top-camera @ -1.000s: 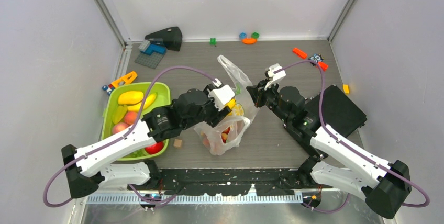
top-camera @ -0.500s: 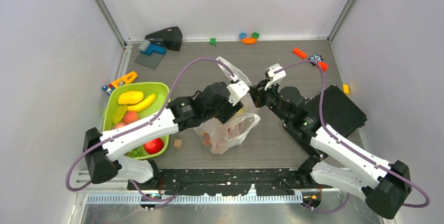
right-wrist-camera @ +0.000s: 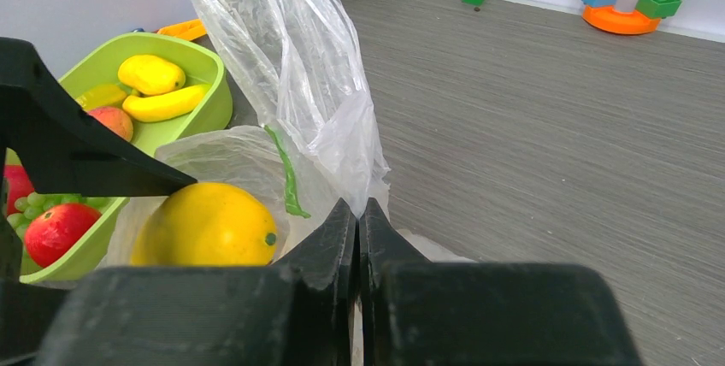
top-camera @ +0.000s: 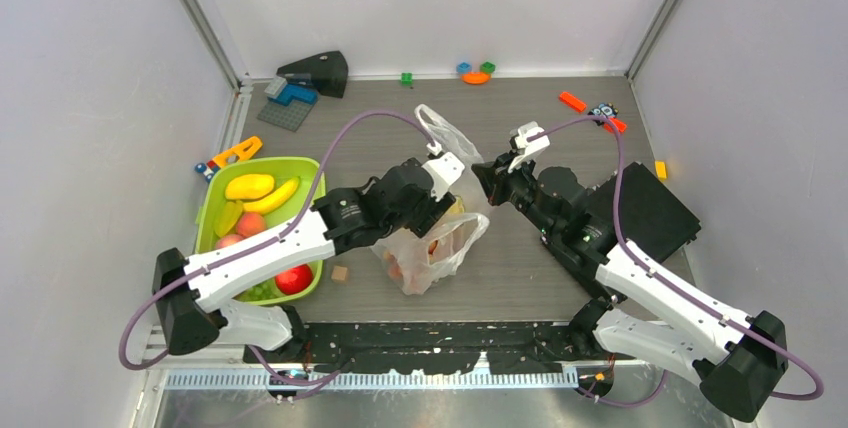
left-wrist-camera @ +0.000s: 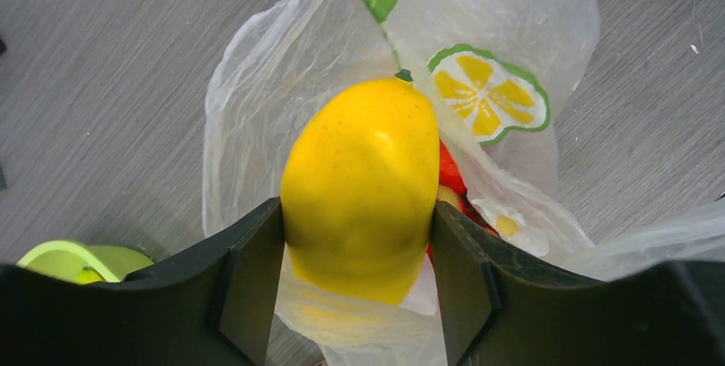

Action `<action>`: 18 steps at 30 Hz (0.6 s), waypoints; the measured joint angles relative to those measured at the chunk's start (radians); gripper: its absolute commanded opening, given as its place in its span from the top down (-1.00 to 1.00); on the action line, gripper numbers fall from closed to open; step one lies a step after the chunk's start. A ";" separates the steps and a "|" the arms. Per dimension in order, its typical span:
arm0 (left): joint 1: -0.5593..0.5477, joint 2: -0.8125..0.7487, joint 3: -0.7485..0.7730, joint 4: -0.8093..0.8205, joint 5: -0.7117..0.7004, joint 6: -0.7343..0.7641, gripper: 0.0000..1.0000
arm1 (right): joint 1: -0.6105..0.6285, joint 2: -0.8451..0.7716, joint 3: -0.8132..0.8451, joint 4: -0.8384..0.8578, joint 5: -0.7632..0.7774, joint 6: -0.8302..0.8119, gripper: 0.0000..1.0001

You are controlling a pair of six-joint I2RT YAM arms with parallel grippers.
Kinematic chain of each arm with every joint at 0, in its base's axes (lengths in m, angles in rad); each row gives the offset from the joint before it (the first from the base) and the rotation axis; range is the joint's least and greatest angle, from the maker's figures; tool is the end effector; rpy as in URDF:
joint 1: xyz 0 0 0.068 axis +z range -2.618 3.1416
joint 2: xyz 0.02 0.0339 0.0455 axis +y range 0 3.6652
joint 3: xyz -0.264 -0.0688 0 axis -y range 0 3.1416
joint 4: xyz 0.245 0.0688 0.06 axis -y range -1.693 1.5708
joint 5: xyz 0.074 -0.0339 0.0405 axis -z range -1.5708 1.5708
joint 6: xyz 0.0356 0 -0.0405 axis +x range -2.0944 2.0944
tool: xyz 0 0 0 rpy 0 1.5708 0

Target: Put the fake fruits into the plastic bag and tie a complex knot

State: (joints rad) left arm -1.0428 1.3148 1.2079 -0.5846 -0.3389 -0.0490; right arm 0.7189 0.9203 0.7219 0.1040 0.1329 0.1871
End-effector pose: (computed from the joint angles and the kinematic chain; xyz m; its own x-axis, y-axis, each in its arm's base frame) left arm 0.1543 -0.2411 0.3338 -0.3545 0.5161 -0.7797 0.6691 0.7225 0.1740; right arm 0.1694 0.1420 0.3238 -0.1727 0.0939 -0.9805 -0.5306 0.8298 0.1729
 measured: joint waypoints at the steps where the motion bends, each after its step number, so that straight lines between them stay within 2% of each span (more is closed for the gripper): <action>1: 0.004 -0.014 -0.009 0.000 -0.004 -0.005 0.35 | 0.000 0.000 0.000 0.000 0.000 0.000 0.90; 10: 0.056 -0.049 -0.053 0.005 -0.030 -0.064 0.36 | 0.000 -0.006 0.000 0.000 0.000 0.000 0.90; 18: 0.060 -0.008 -0.053 0.052 0.050 -0.098 0.34 | 0.000 -0.015 0.000 0.000 -0.001 0.000 0.90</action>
State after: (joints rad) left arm -0.9829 1.3071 1.1549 -0.5323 -0.2886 -0.1467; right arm 0.7189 0.9051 0.7219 0.1036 0.1318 0.1875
